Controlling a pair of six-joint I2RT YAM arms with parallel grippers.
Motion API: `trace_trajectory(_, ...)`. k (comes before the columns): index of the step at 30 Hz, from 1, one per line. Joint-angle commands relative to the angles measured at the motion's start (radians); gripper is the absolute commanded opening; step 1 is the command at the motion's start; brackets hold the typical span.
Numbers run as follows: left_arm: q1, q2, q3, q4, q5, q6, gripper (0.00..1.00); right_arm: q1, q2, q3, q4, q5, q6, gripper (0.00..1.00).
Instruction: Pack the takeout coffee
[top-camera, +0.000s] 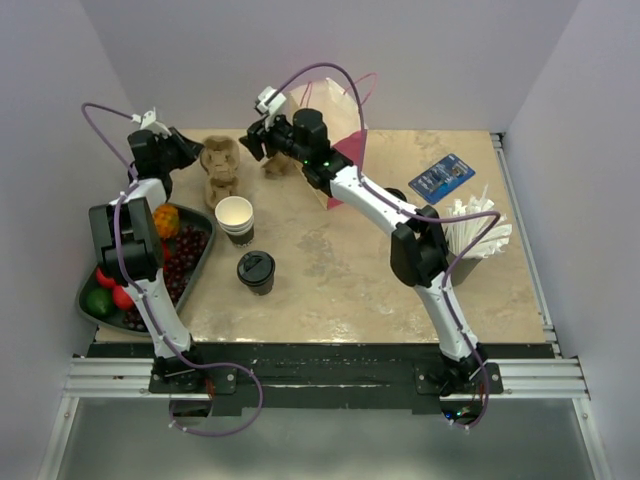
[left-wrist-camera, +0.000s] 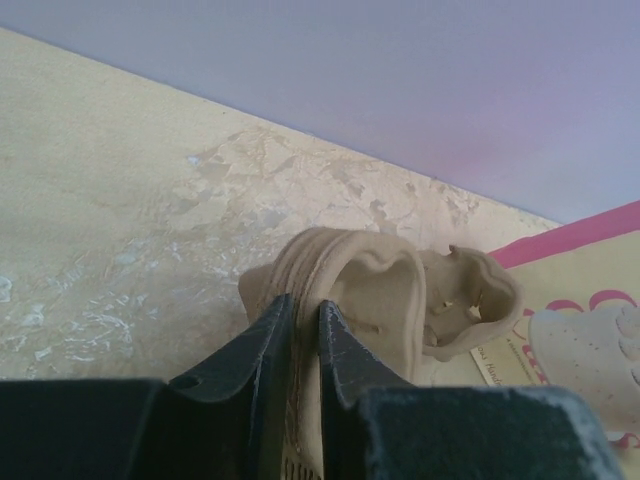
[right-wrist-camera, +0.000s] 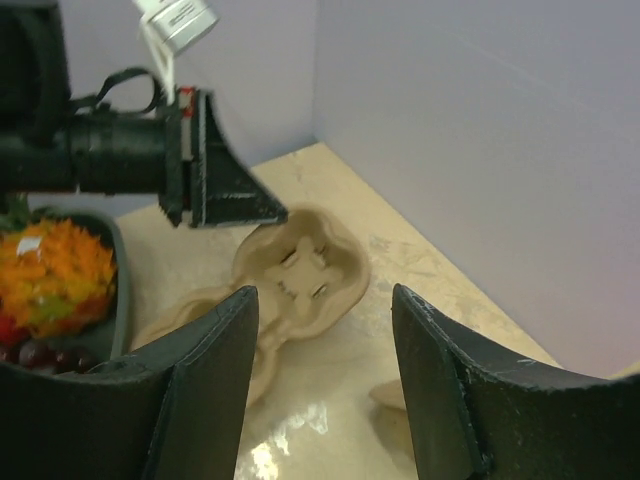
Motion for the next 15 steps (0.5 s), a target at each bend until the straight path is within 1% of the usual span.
trace_trajectory(1,-0.001,-0.025,0.081,0.057,-0.014,-0.117,0.0,0.005,-0.097,0.049,-0.127,-0.098,-0.099,0.58)
trace_trajectory(4,-0.004,0.022,0.101,0.086,-0.011,-0.183,0.0,0.024,-0.148,-0.018,-0.174,-0.072,-0.159,0.58)
trace_trajectory(5,-0.005,0.032,0.104,0.104,-0.008,-0.191,0.0,0.025,-0.163,-0.07,-0.175,-0.075,-0.171,0.58)
trace_trajectory(9,-0.027,0.039,0.072,0.184,0.024,-0.223,0.0,0.022,-0.208,-0.11,-0.209,-0.05,-0.159,0.58)
trace_trajectory(12,-0.05,-0.007,0.083,0.204,0.089,-0.193,0.0,-0.002,-0.235,-0.112,-0.229,-0.07,-0.111,0.57)
trace_trajectory(15,-0.056,-0.094,0.103,0.216,0.152,-0.191,0.0,-0.037,-0.297,-0.164,-0.189,-0.078,-0.068,0.57)
